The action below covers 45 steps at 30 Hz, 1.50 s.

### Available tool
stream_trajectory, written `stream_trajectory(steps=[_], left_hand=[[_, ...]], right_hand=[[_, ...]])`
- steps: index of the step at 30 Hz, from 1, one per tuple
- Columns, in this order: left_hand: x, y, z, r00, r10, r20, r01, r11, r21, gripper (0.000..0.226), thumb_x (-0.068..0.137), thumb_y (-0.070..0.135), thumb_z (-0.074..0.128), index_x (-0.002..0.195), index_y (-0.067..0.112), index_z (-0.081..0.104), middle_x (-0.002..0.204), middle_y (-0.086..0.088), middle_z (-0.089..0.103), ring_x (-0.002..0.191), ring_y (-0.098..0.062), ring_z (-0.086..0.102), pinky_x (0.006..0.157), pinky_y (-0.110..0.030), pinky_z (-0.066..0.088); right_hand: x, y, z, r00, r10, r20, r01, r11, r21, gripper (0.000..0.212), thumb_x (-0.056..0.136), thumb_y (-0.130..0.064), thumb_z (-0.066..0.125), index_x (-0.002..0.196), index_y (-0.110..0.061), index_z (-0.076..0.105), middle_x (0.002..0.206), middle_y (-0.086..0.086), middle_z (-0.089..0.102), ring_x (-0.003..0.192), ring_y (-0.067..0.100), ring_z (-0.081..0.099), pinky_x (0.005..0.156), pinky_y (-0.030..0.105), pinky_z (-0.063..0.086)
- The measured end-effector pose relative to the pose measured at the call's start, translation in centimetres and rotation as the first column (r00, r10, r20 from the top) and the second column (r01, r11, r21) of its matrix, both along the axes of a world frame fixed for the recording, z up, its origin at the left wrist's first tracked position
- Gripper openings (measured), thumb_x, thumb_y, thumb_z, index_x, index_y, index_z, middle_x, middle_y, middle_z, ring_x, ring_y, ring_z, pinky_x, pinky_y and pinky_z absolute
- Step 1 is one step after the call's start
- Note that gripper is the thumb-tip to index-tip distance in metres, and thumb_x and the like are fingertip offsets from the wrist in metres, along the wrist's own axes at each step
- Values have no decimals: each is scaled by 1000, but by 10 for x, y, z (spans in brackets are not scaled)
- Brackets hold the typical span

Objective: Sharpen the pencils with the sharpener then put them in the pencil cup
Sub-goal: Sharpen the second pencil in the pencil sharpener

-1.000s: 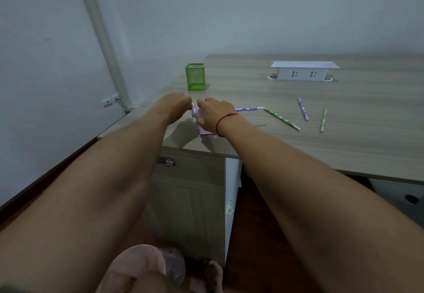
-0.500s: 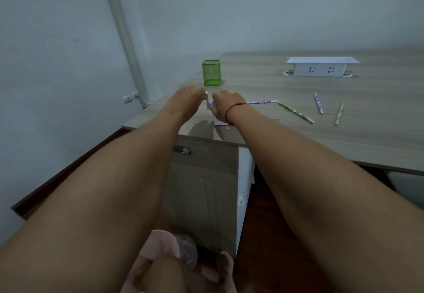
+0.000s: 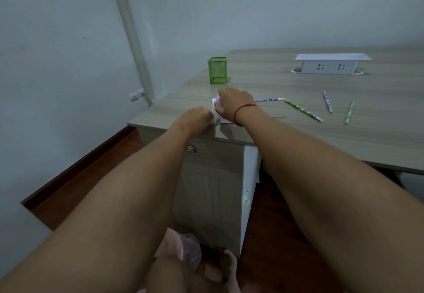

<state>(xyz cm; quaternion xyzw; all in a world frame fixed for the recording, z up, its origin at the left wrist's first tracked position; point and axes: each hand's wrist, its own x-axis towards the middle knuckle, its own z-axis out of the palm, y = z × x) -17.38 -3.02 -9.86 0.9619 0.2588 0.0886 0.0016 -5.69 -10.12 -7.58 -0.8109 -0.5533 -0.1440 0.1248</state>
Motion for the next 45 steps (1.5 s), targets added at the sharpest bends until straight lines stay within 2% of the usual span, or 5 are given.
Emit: stream_trajectory(steps=[8, 14, 20, 36, 45], left_hand=[[23, 32, 8, 999, -6, -50, 5, 999, -34, 25, 94, 13, 46, 106, 2, 65, 106, -20, 64, 95, -33, 60, 84, -38, 45], [32, 43, 38, 999, -49, -10, 50, 983, 178, 19, 93, 11, 49, 90, 3, 66, 95, -22, 66, 88, -37, 62, 71, -37, 43], [27, 38, 49, 993, -99, 60, 72, 935, 348, 21, 96, 10, 45, 105, 5, 64, 97, -23, 66, 91, -40, 63, 72, -42, 46], [4, 7, 41, 982, -82, 172, 15, 933, 361, 18, 95, 6, 47, 103, 1, 63, 97, -23, 66, 89, -40, 62, 68, -38, 43], [-6, -5, 3, 993, 17, 116, -48, 961, 271, 21, 97, 7, 45, 111, 1, 58, 101, -23, 62, 91, -41, 60, 70, -40, 42]], right_hand=[[10, 4, 3, 999, 51, 15, -51, 998, -26, 35, 95, -34, 40, 114, -9, 55, 115, 14, 61, 104, 32, 58, 75, 35, 39], [10, 0, 6, 999, 39, 9, -38, 998, -51, 36, 96, -35, 39, 120, -12, 53, 121, 12, 59, 108, 30, 57, 81, 36, 43], [4, 0, 15, 1000, -11, 7, 12, 993, -115, 38, 99, -32, 36, 126, -11, 52, 125, 12, 58, 112, 30, 57, 86, 37, 44], [-2, 11, 12, 993, -97, -73, 87, 989, -121, 30, 96, -30, 46, 117, -11, 58, 119, 12, 60, 111, 34, 57, 88, 40, 47], [-4, 15, 8, 990, -108, -95, 97, 989, -113, 32, 95, -31, 42, 112, -11, 61, 118, 15, 60, 110, 36, 57, 85, 39, 46]])
